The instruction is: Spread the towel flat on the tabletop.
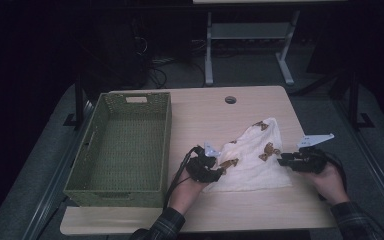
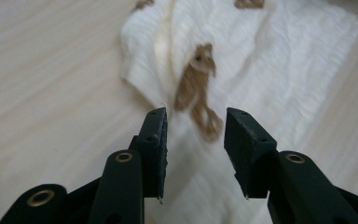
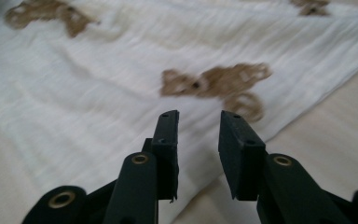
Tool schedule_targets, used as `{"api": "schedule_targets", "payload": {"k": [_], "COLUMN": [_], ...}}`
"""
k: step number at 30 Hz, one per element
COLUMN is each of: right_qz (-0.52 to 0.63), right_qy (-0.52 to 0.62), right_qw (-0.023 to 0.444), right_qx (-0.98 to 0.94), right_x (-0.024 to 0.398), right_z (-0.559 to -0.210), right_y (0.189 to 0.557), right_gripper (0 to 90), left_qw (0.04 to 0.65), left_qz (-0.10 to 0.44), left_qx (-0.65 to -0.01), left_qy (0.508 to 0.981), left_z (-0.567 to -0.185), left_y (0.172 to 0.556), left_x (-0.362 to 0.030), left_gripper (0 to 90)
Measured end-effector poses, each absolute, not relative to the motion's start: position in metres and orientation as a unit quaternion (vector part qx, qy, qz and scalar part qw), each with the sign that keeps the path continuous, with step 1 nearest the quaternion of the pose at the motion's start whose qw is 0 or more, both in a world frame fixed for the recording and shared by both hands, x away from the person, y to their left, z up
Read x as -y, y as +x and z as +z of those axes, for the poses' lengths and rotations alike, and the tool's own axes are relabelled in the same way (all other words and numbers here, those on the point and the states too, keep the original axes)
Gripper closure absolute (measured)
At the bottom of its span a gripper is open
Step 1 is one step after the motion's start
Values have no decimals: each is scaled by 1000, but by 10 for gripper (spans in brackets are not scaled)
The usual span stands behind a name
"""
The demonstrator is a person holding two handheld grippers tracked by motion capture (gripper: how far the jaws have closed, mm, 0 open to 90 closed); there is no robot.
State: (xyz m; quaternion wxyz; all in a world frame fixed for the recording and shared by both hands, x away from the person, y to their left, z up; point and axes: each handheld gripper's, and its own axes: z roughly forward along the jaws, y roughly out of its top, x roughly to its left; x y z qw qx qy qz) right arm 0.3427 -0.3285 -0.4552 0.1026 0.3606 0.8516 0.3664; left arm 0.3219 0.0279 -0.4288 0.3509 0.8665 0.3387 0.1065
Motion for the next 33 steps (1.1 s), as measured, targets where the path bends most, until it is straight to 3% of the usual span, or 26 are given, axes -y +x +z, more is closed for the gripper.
{"api": "schedule_targets", "payload": {"k": [12, 21, 24, 27, 33], "right_qz": [351, 336, 337, 340, 340], "right_qy": [341, 332, 331, 329, 327], "right_qw": [79, 93, 93, 92, 93], "right_qx": [-868, -876, -876, -876, -877], "right_x": [324, 323, 323, 324, 324], "right_z": [-466, -466, -466, -467, -467], "right_y": [302, 299, 298, 299, 299], "right_gripper": [655, 817, 851, 865, 868], "left_qw": [354, 345, 341, 339, 342], "left_qz": [134, 111, 107, 109, 154], "left_qx": [-353, -347, -347, -347, -343], "left_qy": [855, 865, 867, 868, 861], "left_z": [-428, -451, -457, -458, -439], "left_y": [377, 408, 412, 412, 405], "left_x": [-14, 6, 8, 7, -3], "left_gripper": [600, 585, 670, 864, 878]}}
